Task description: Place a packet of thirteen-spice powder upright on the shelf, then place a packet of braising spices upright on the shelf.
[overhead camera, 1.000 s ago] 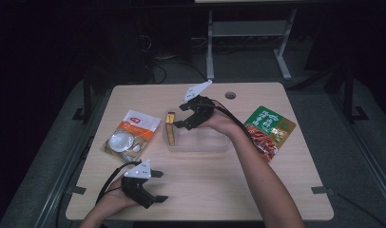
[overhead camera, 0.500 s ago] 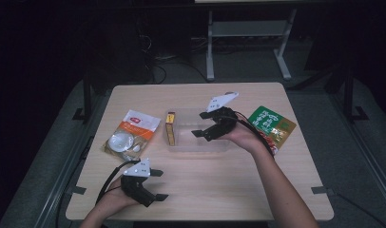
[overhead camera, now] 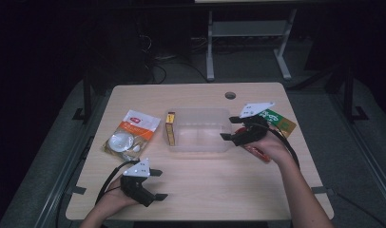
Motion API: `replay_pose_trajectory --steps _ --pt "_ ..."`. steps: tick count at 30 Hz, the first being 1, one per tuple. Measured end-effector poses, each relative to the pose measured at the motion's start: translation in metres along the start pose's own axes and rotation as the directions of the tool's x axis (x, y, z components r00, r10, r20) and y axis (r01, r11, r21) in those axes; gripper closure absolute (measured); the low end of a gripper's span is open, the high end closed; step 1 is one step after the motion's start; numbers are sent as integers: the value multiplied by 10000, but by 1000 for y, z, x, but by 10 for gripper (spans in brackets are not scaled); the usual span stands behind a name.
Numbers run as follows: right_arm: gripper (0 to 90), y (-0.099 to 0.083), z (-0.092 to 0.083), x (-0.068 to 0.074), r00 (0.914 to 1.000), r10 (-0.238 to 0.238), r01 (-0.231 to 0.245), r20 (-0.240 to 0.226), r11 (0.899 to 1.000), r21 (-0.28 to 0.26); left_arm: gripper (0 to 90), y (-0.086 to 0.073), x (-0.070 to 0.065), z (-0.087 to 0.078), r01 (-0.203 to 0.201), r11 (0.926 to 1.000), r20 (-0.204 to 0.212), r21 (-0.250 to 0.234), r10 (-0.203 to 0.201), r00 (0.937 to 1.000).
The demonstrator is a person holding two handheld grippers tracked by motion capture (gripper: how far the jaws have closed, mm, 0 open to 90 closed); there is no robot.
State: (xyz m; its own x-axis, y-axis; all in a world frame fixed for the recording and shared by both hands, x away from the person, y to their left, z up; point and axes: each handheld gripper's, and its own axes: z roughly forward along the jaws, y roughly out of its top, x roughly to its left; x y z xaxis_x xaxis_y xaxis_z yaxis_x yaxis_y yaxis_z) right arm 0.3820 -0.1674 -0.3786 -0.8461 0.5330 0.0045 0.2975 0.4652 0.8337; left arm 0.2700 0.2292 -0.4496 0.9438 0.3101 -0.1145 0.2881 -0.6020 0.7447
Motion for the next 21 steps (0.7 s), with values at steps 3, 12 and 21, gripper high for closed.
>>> replay_pose_trajectory --steps 3,12,21 --pt "250 -13 -10 -16 9985 375 -372 402 9993 -105 140 0 1 -1 -94 10000 -61 -21 94 9999" --pt "342 -48 -30 -50 9790 1493 -1473 1392 9888 -241 141 1 -1 -1 -141 9999 -84 -72 141 9999" --pt "826 -76 -19 -71 9259 2003 -2513 3202 9596 1266 142 2 -2 1 -218 9998 -119 29 219 9997"
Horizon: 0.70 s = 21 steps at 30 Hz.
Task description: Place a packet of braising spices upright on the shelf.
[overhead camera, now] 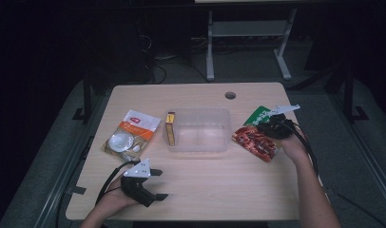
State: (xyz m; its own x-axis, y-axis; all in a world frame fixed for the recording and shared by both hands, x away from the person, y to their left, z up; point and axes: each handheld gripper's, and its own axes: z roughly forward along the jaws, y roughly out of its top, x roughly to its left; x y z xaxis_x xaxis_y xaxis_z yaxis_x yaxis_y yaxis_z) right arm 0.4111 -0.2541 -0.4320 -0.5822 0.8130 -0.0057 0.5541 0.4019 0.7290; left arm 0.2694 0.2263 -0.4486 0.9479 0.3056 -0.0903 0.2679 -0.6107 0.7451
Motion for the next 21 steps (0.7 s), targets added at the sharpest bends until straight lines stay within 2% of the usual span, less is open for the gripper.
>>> replay_pose_trajectory --steps 2,6,8,10,12,14,16,18,19,21 --pt "891 -2 5 -2 9997 -76 72 223 9998 199 142 0 0 1 35 10000 17 17 -35 10000" --pt "897 -6 17 -6 9990 -115 89 440 9982 588 142 0 -1 1 12 10000 39 31 -12 10000" --pt "898 -7 22 -6 9987 -251 219 449 9974 690 143 -1 -1 1 29 10000 49 23 -29 10000" --pt "898 -7 26 -4 9976 -451 394 516 9935 1065 143 -1 0 1 62 9999 58 79 -62 10000" --pt "900 -8 30 -1 9947 -793 695 651 9876 1407 143 -1 0 2 59 9999 88 118 -60 9999" --pt "900 -7 32 -1 9941 -900 788 605 9826 1684 143 -1 0 3 30 9999 90 132 -31 10000" --pt "900 -6 34 2 9895 -1277 1119 673 9730 2016 143 -1 -1 3 -4 9998 114 178 2 9999" --pt "900 -3 34 6 9816 -1793 1588 652 9572 2419 143 -2 -1 3 25 9998 122 190 -28 9999" --pt "900 -3 34 7 9795 -1930 1722 578 9510 2569 143 -2 -1 3 54 9998 131 177 -56 9999" --pt "900 -3 32 9 9788 -2001 1813 442 9460 2688 143 -2 0 3 34 9998 128 203 -37 9999"
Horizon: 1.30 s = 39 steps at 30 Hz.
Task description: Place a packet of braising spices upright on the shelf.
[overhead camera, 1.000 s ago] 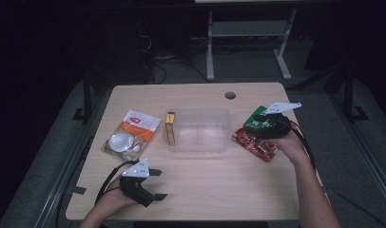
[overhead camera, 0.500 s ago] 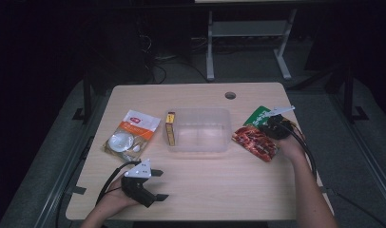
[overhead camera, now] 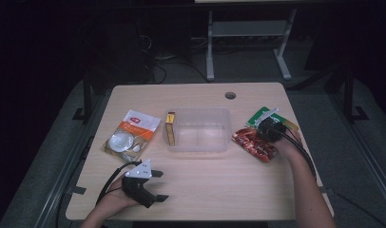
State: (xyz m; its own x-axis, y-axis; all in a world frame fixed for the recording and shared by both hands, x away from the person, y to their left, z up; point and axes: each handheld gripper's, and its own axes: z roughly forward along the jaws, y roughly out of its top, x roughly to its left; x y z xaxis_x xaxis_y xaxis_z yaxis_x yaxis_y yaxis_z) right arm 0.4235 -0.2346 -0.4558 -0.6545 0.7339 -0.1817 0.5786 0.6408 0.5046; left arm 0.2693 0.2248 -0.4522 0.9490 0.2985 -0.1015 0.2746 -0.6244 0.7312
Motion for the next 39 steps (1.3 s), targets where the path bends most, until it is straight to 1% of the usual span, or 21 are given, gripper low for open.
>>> replay_pose_trajectory --steps 3,4,8,12,16,20,23,25,28,29,30,33,35,37,38,39 --pt "900 -4 -3 0 9988 141 -142 -459 9999 -29 143 0 0 0 -5 10000 31 31 5 10000" --pt "900 -5 -4 1 9984 134 -137 -545 9999 -54 143 0 0 0 -7 10000 33 44 7 10000" --pt "900 -10 -9 5 9969 13 -23 -789 9999 -118 143 0 -1 0 -71 10000 70 46 71 10000" --pt "900 -14 -14 13 9947 -269 265 -996 9996 -47 143 0 -1 1 -27 10000 112 43 26 9999" --pt "900 -20 -18 17 9907 -291 274 -1331 9995 -141 143 1 -2 1 -48 10000 123 68 47 9999" --pt "900 -24 -22 21 9858 -457 431 -1617 9989 -198 143 1 -2 1 -29 10000 136 33 29 9999" --pt "900 -27 -26 28 9828 -702 676 -1710 9975 -209 143 1 -2 1 -20 10000 145 80 19 9999" --pt "900 -29 -29 33 9808 -854 824 -1753 9963 -243 143 1 -2 2 -104 9999 190 132 101 9998" --pt "900 -32 -31 37 9755 -986 943 -1967 9951 -312 143 1 -3 2 -66 9999 218 128 63 9997" --pt "900 -32 -32 39 9750 -972 932 -1996 9952 -297 143 1 -3 2 -57 9999 201 144 54 9998" --pt "900 -33 -32 40 9735 -1070 1018 -2021 9942 -360 143 1 -3 2 -50 9999 216 128 47 9998" --pt "900 -36 -35 46 9699 -1156 1106 -2142 9932 -349 143 1 -2 2 -66 9999 223 131 63 9997" --pt "900 -38 -38 50 9653 -1442 1385 -2178 9895 -411 143 1 -2 3 -66 9999 225 136 63 9997" --pt "900 -39 -40 54 9638 -1502 1446 -2202 9886 -414 143 1 -3 3 -58 9999 226 120 56 9997" --pt "900 -40 -41 56 9607 -1706 1652 -2191 9853 -432 143 1 -3 3 -58 9999 232 102 55 9997" --pt "900 -40 -41 58 9586 -1790 1736 -2214 9838 -437 143 1 -3 3 -53 9999 233 114 50 9997"
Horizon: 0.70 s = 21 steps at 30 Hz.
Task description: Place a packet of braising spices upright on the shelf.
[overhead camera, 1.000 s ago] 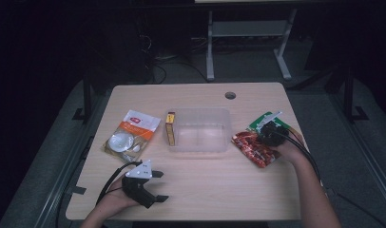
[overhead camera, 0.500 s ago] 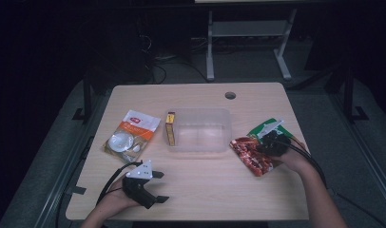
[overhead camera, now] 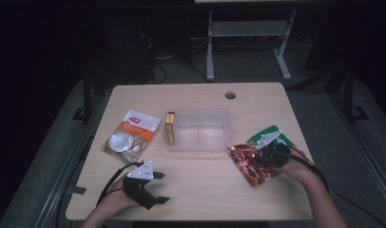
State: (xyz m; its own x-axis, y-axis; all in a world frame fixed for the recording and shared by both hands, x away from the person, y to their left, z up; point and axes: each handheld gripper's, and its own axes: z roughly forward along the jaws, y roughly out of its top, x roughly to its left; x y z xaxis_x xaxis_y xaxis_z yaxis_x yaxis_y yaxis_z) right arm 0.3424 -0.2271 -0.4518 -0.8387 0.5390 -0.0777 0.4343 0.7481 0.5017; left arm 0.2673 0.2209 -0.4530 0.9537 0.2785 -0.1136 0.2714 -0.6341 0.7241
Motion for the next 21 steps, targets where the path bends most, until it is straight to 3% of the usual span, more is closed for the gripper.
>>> replay_pose_trajectory --steps 3,4,5,7,8,10,13,16,18,21 --pt "900 2 -2 3 9994 -336 336 55 9994 14 143 0 0 -1 -7 10000 -3 24 7 10000" --pt "900 2 -3 0 9997 -252 252 30 9997 13 143 0 0 -1 -2 10000 0 9 2 10000" --pt "900 2 -4 -5 9991 -94 94 421 10000 -8 143 0 1 -1 -8 10000 0 13 8 10000" --pt "900 -2 -8 -19 9925 761 -751 959 9971 -141 143 0 1 -1 -19 10000 5 5 19 10000" --pt "900 -5 -10 -29 9861 1041 -1016 1294 9945 -257 143 0 1 -1 -20 10000 7 -13 20 10000" --pt "900 -12 -15 -46 9655 1703 -1659 1969 9854 -387 143 0 1 -1 -20 10000 11 -5 20 10000" --pt "900 -26 -20 -68 9298 2811 -2672 2377 9595 -897 143 0 1 1 0 10000 45 12 0 10000" --pt "900 -38 -19 -84 8915 3582 -3497 2774 9333 -813 143 1 1 1 -114 9999 43 107 114 9999" --pt "900 -44 -18 -88 8770 3805 -3764 2935 9236 -726 143 1 0 1 -96 9999 57 52 96 9999" --pt "900 -50 -16 -89 8769 3837 -3843 2894 9214 -573 143 1 1 1 -106 9999 30 84 106 9999"
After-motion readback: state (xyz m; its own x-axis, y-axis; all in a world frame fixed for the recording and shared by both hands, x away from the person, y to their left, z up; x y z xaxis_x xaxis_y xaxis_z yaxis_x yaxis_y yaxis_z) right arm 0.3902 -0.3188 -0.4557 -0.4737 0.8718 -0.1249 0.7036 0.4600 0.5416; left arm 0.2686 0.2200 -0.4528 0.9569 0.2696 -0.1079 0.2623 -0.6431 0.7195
